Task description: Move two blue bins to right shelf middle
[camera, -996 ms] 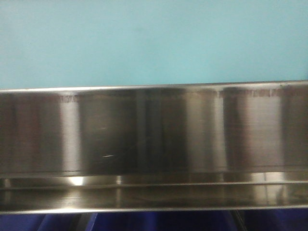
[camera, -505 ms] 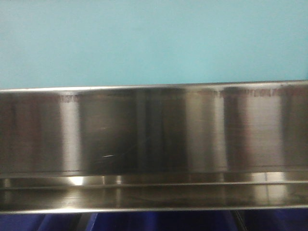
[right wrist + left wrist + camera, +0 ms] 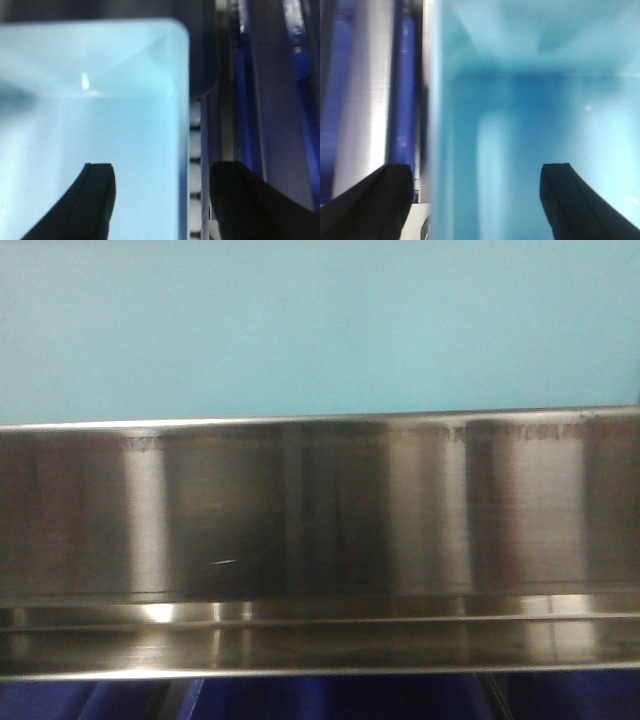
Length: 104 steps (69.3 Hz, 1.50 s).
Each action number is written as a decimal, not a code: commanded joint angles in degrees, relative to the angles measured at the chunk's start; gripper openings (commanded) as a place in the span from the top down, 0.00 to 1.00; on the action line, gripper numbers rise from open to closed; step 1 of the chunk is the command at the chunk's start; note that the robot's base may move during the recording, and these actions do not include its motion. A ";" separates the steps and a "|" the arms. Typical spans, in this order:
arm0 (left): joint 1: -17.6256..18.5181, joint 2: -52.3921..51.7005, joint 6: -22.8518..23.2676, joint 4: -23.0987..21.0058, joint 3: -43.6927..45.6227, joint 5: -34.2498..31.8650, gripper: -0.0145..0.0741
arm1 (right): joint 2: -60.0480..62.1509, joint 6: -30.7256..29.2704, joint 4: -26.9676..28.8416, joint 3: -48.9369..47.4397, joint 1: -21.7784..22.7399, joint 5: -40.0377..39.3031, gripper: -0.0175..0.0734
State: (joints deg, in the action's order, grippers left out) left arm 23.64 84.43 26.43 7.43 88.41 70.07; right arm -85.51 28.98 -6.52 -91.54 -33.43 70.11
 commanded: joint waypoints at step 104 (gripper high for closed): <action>0.01 -3.94 -2.39 -0.80 -7.24 -0.11 0.36 | 2.37 -0.85 0.75 7.00 -1.11 -0.15 0.47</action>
State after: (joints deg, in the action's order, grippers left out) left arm 23.64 81.11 24.44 6.69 81.35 70.17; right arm -83.89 28.51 -5.40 -84.78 -34.43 70.38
